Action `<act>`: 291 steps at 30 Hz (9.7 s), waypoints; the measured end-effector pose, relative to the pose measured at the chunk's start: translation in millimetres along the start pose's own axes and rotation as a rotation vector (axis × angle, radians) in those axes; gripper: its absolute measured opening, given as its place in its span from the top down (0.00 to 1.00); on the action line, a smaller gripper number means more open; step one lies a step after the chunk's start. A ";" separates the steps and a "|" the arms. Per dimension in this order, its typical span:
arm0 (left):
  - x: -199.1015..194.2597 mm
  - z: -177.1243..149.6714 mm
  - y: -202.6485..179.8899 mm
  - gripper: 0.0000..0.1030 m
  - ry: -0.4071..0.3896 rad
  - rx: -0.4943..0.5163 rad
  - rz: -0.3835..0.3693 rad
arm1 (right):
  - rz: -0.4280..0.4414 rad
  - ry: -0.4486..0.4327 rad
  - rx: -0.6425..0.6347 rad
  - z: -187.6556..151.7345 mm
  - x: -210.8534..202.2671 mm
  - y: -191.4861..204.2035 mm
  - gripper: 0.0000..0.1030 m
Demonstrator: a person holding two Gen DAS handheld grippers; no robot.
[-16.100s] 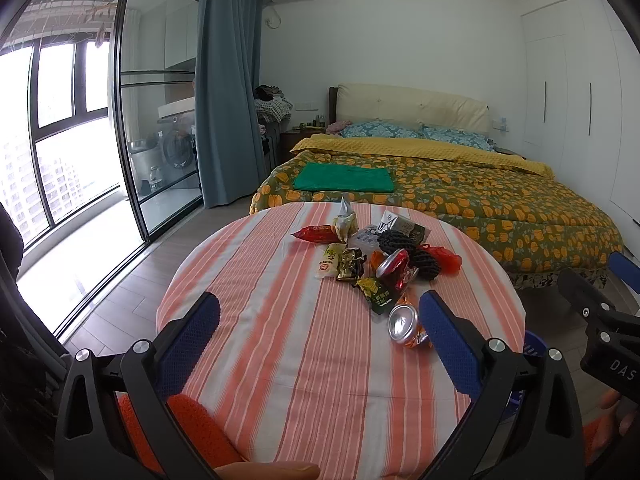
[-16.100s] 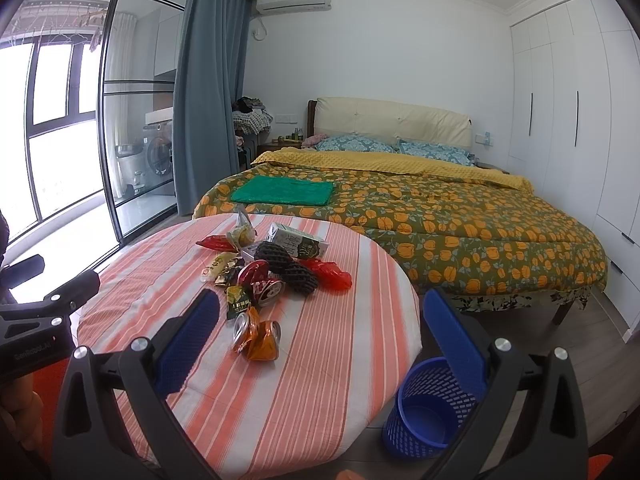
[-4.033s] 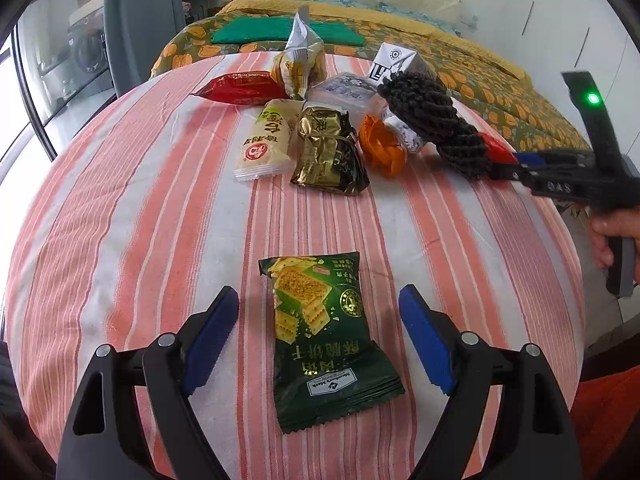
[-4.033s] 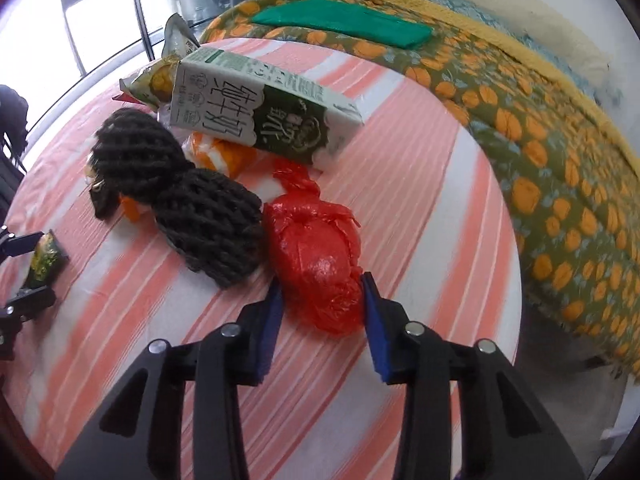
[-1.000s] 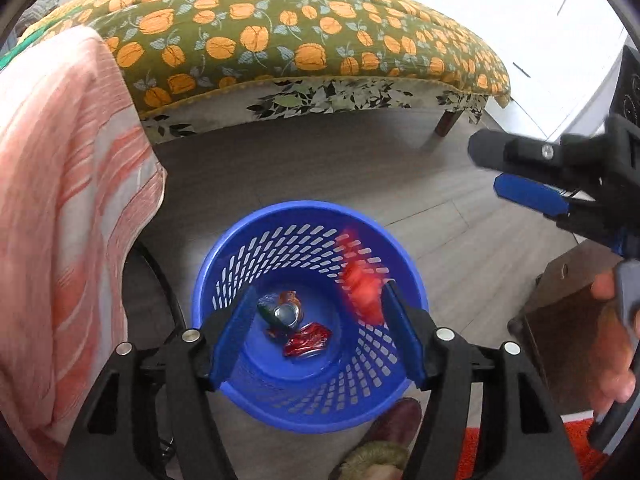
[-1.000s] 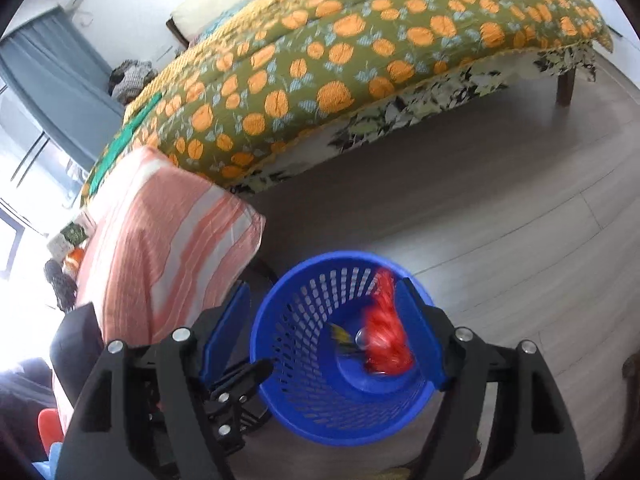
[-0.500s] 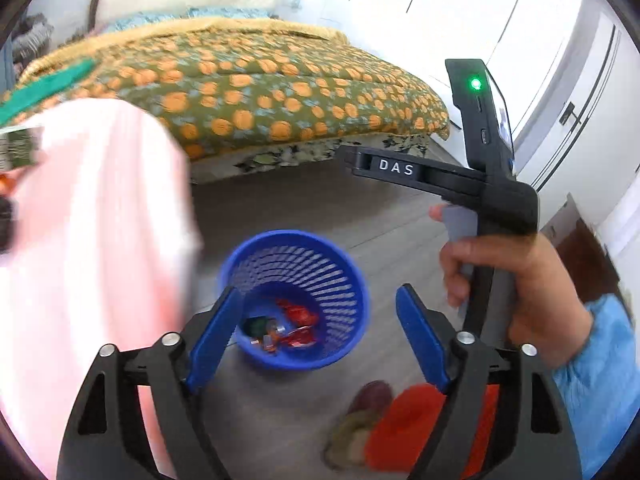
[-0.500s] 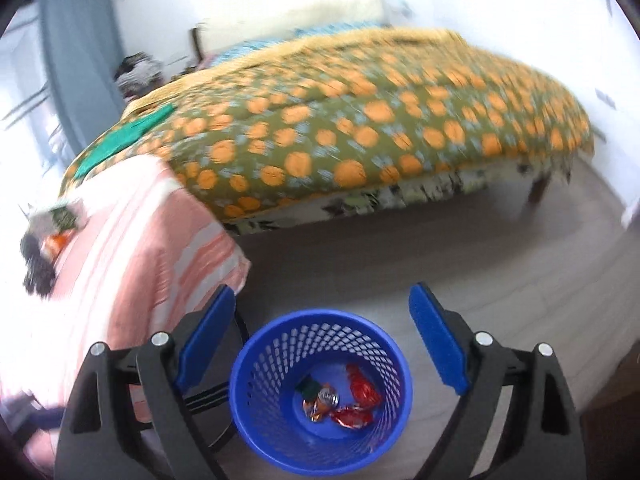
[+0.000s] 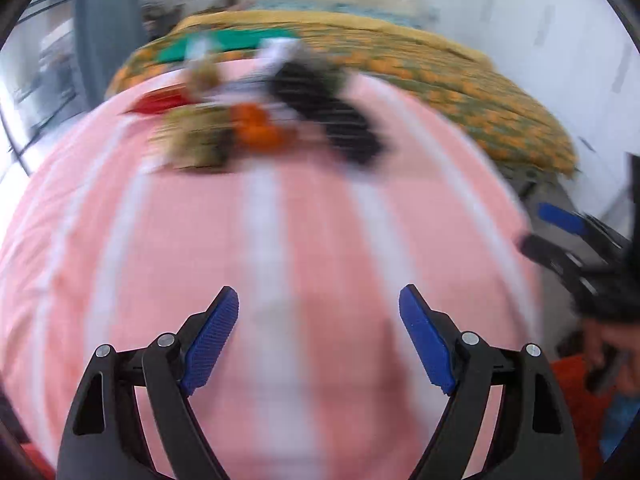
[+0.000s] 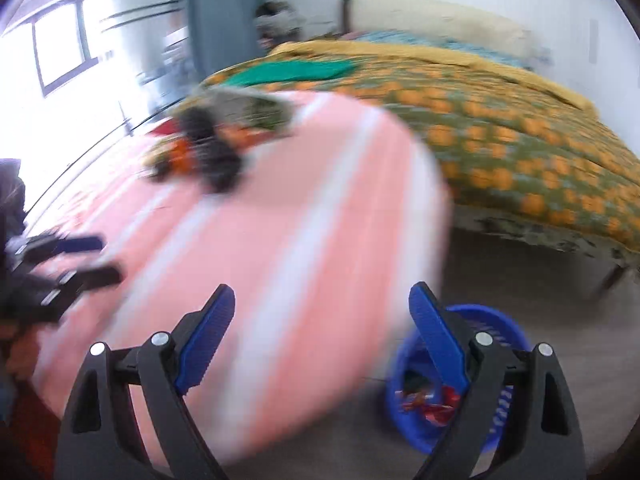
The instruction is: Collect trash
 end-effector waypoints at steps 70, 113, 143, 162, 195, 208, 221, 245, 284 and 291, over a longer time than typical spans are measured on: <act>12.0 20.9 84.9 0.17 -0.023 -0.088 0.106 | 0.035 0.051 -0.181 98.8 78.4 74.8 0.14; -16.6 20.4 93.6 0.20 -0.027 -0.072 -0.062 | 0.130 0.296 -0.244 62.0 28.2 85.4 0.32; -32.2 9.9 79.3 0.83 -0.067 -0.142 -0.151 | 0.218 0.067 0.193 27.9 -29.1 -39.9 0.66; -10.9 20.3 -246.7 0.82 0.044 0.207 -0.488 | -0.093 0.091 0.439 -64.9 -27.7 -239.2 0.66; 78.3 -0.3 -328.5 0.31 0.113 0.232 -0.442 | -0.180 0.051 0.557 -76.3 -31.5 -296.3 0.15; -1.7 -8.7 -156.9 0.26 -0.017 0.287 -0.188 | -0.305 -0.086 0.072 -26.9 -32.8 -152.4 0.13; 2.0 5.3 29.9 0.23 -0.031 -0.030 0.060 | -0.049 0.018 0.001 43.9 20.6 16.9 0.13; 60.2 102.1 64.4 0.24 -0.028 0.016 -0.011 | -0.082 0.160 0.014 70.3 108.0 47.2 0.07; 30.1 43.5 91.7 0.19 -0.020 -0.058 0.149 | 0.195 0.123 0.221 136.8 141.6 75.5 0.36; 31.3 44.2 91.6 0.17 -0.017 -0.058 0.139 | 0.187 0.110 0.396 151.8 171.5 68.4 0.53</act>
Point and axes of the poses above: each gripper's, at about its wrist camera, not at the fingertips, and x roughly the way its jaws point, y to its left, z to its top, the point moved 1 cm from there along x, roughly the way its jaws point, and after that the axes turned 3 degrees about -x, right-handed, at the moved point
